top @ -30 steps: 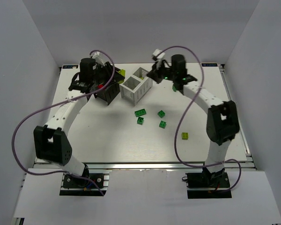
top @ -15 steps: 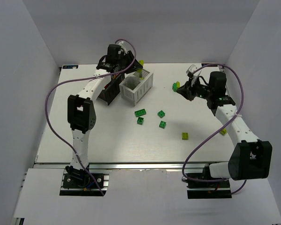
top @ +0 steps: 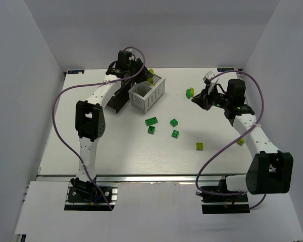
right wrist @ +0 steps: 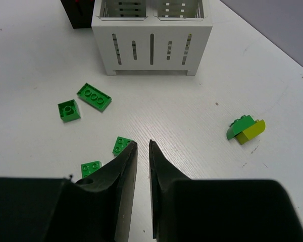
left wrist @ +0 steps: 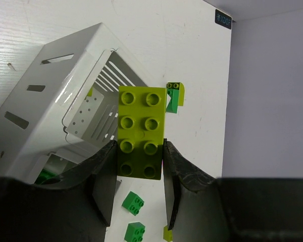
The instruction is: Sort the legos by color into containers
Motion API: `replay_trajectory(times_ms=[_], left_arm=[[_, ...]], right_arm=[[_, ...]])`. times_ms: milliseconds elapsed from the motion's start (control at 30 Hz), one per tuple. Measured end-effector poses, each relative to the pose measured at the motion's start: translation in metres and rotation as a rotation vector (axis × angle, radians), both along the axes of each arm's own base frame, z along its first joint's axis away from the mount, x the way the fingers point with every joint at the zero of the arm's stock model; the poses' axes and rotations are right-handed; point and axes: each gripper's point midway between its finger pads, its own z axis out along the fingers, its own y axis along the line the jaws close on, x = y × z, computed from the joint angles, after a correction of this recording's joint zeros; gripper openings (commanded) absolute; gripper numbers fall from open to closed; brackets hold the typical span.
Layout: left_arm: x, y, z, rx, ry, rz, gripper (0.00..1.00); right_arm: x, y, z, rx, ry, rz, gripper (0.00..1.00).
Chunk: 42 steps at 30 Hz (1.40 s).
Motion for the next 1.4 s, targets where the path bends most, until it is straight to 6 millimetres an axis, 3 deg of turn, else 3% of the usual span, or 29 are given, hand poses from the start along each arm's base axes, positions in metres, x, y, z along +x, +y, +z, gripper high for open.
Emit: replay_trajectory(times_ms=[300, 433, 733, 833, 867, 900, 933, 967, 1000, 1067, 1133, 1167, 1300, 1400], left_arm=[[-0.003, -0.002, -0.003, -0.004, 0.025, 0.005, 0.47], [-0.004, -0.002, -0.003, -0.007, 0.029, 0.007, 0.53], [-0.004, -0.004, -0.003, -0.011, 0.033, 0.011, 0.56], [-0.004, -0.004, -0.002, -0.013, 0.035, 0.012, 0.49], [-0.004, -0.004, -0.002, -0.013, 0.035, 0.013, 0.35], [-0.004, -0.004, -0.002, -0.010, 0.033, 0.014, 0.28], [-0.003, -0.003, -0.002, -0.007, 0.029, 0.016, 0.22], [-0.003, -0.002, -0.002, -0.002, 0.025, 0.020, 0.14], [-0.002, -0.001, -0.002, 0.008, 0.016, 0.020, 0.12], [-0.006, 0.004, 0.000, 0.033, -0.003, 0.023, 0.11], [-0.018, 0.014, 0.003, 0.072, -0.021, 0.026, 0.17], [-0.028, 0.020, 0.007, 0.089, -0.034, 0.027, 0.31], [-0.078, 0.050, 0.032, 0.143, -0.106, 0.054, 0.68], [-0.119, 0.073, 0.056, 0.154, -0.180, 0.087, 0.76]], right_arm=[[-0.002, 0.000, 0.003, 0.005, -0.007, -0.002, 0.22], [-0.002, 0.000, 0.004, 0.005, -0.007, -0.002, 0.28], [-0.002, -0.001, 0.003, 0.003, -0.007, -0.007, 0.34], [-0.002, -0.002, 0.002, 0.001, -0.001, -0.013, 0.38], [-0.002, -0.002, 0.001, -0.001, 0.002, -0.015, 0.42], [-0.002, -0.003, 0.000, -0.003, 0.007, -0.021, 0.48], [-0.001, -0.004, -0.001, -0.008, 0.013, -0.029, 0.63], [-0.001, -0.006, -0.003, -0.011, 0.022, -0.038, 0.69], [0.000, -0.008, -0.005, -0.019, 0.029, -0.052, 0.82], [0.001, -0.014, -0.010, -0.045, 0.049, -0.086, 0.89], [0.002, -0.021, -0.015, -0.076, 0.069, -0.124, 0.90], [0.002, -0.025, -0.019, -0.097, 0.082, -0.146, 0.89], [0.001, -0.048, -0.038, -0.179, 0.147, -0.248, 0.89], [-0.005, -0.067, -0.053, -0.242, 0.211, -0.311, 0.89]])
